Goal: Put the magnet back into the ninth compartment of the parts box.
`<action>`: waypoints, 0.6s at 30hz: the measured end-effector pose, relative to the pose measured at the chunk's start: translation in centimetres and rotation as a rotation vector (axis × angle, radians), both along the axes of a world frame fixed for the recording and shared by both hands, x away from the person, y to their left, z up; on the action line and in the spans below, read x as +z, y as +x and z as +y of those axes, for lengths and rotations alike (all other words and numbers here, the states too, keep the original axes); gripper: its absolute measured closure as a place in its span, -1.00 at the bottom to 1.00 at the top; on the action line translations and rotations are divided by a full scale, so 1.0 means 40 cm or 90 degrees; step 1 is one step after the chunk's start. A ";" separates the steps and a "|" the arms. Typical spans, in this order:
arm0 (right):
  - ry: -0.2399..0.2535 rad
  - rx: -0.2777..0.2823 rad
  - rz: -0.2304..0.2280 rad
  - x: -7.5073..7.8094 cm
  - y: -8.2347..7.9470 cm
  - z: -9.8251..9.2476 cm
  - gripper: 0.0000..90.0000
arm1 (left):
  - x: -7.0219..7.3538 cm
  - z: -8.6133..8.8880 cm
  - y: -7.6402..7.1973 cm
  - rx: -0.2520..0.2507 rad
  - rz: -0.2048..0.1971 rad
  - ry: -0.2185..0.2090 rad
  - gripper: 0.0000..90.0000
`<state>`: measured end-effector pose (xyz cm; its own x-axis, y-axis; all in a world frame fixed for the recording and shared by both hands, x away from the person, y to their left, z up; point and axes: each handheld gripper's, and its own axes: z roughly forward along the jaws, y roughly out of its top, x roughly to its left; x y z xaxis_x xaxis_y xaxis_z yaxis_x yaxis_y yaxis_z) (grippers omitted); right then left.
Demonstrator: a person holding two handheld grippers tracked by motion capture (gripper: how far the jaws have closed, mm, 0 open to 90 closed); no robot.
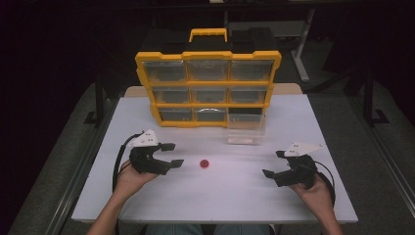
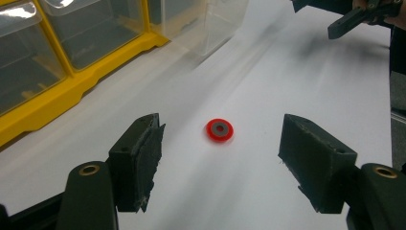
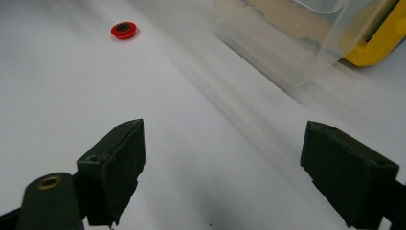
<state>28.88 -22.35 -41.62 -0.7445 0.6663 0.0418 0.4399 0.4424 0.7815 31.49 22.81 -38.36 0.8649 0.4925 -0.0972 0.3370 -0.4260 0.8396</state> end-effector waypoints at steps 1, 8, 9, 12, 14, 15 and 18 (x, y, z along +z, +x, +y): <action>0.000 0.000 0.000 0.000 0.000 0.002 -0.68 | -0.001 0.003 -0.002 0.001 0.000 0.002 -0.32; 0.003 0.013 0.006 0.003 0.002 0.013 -0.68 | -0.013 0.022 -0.017 0.010 -0.004 0.011 -0.33; 0.004 0.015 0.007 0.005 0.002 0.014 -0.68 | -0.015 0.025 -0.019 0.011 -0.005 0.013 -0.34; 0.007 0.020 0.007 0.010 0.005 0.019 -0.68 | -0.020 0.036 -0.026 0.017 -0.005 0.013 -0.34; 0.009 0.023 0.007 0.012 0.009 0.021 -0.68 | -0.024 0.043 -0.030 0.020 -0.004 0.013 -0.34; 0.010 0.024 0.010 0.013 0.010 0.023 -0.68 | -0.026 0.046 -0.031 0.021 -0.005 0.011 -0.35; 0.009 0.033 0.013 0.017 0.014 0.032 -0.68 | -0.029 0.055 -0.037 0.025 -0.003 0.010 -0.35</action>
<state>29.46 -21.05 -40.95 -0.7767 0.6264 0.0662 0.4325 0.4540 0.7790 30.01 25.01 -39.54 0.8448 0.5280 -0.0861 0.3506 -0.4248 0.8347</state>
